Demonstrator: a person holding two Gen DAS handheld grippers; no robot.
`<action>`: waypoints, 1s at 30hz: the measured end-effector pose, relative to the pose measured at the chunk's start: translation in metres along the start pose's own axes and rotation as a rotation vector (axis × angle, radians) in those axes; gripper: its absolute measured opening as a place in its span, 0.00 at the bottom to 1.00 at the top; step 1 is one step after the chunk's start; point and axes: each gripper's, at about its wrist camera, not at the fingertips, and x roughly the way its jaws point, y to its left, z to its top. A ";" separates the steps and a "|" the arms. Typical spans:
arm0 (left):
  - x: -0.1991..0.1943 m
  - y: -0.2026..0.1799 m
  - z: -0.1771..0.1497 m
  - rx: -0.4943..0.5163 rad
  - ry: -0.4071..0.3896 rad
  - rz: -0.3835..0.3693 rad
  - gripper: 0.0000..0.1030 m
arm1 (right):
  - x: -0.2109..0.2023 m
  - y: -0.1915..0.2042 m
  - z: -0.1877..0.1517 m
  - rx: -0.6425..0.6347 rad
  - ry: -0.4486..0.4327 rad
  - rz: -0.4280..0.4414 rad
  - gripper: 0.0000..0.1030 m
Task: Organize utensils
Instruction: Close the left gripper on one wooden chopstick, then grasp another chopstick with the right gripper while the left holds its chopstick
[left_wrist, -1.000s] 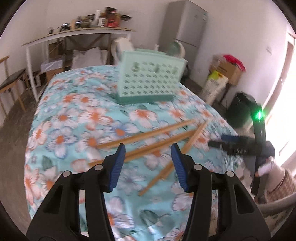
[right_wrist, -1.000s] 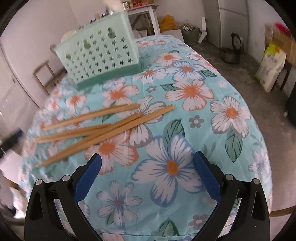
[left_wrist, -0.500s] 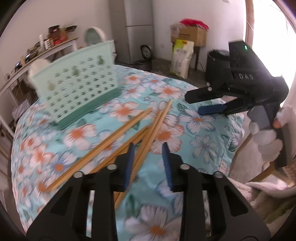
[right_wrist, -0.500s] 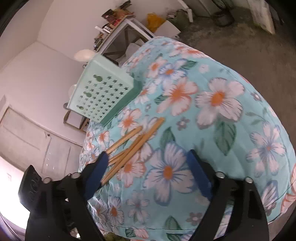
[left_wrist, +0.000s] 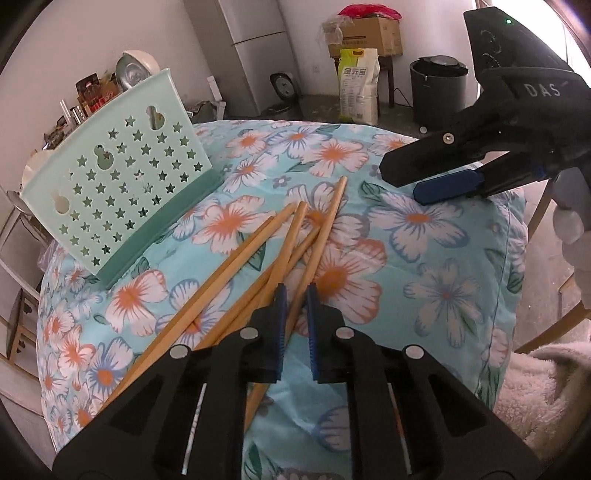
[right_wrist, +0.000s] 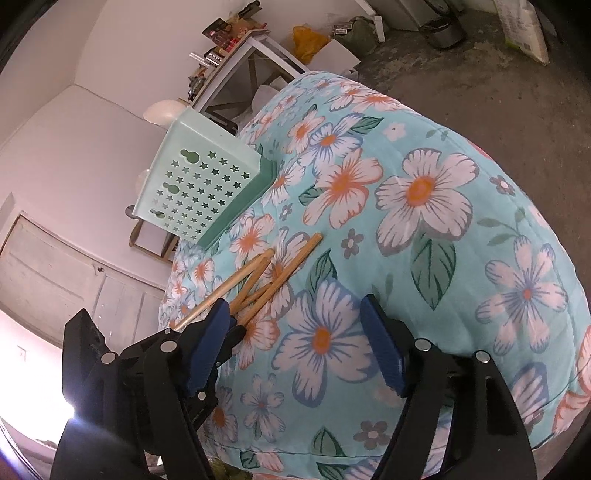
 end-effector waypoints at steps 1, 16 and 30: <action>-0.001 0.000 0.000 0.006 -0.001 0.001 0.08 | 0.000 0.000 0.000 0.001 -0.001 -0.001 0.67; -0.016 0.029 -0.005 -0.196 0.144 -0.264 0.24 | -0.004 -0.005 0.000 0.004 -0.003 -0.004 0.64; 0.042 0.020 0.044 -0.239 0.215 -0.264 0.21 | -0.003 -0.006 -0.001 -0.003 -0.007 -0.009 0.63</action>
